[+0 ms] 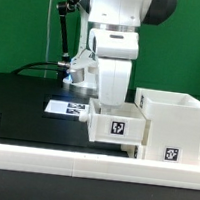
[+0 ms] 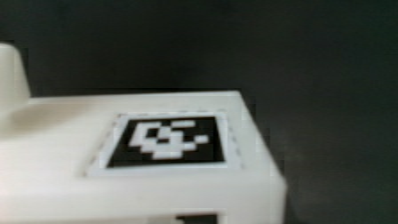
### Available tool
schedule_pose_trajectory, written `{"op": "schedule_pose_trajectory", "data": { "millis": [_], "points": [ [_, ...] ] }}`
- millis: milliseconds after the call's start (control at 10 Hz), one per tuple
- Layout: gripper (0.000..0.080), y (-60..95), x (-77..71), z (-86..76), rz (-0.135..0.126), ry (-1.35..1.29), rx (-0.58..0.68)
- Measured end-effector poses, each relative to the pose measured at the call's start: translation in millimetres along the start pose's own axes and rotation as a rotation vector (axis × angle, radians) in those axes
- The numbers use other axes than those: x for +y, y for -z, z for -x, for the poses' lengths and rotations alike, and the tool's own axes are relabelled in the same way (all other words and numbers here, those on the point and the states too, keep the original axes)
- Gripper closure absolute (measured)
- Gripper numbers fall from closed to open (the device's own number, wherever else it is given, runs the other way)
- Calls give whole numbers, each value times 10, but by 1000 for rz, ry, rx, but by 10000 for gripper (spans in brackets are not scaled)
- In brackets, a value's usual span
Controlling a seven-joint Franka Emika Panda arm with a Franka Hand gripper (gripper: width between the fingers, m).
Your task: Assemble drawer
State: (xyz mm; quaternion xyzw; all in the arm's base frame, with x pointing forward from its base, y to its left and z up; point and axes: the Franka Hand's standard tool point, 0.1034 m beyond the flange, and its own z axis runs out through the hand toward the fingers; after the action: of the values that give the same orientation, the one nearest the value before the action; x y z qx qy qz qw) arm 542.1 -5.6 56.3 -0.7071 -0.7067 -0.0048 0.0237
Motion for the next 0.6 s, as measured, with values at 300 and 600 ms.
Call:
{"op": "schedule_pose_trajectory", "data": {
  "millis": [300,600],
  "points": [
    [758,-22,-38,-60,-2,-16,3],
    [758,-22,-27,-52,6,-17,4]
  ]
}}
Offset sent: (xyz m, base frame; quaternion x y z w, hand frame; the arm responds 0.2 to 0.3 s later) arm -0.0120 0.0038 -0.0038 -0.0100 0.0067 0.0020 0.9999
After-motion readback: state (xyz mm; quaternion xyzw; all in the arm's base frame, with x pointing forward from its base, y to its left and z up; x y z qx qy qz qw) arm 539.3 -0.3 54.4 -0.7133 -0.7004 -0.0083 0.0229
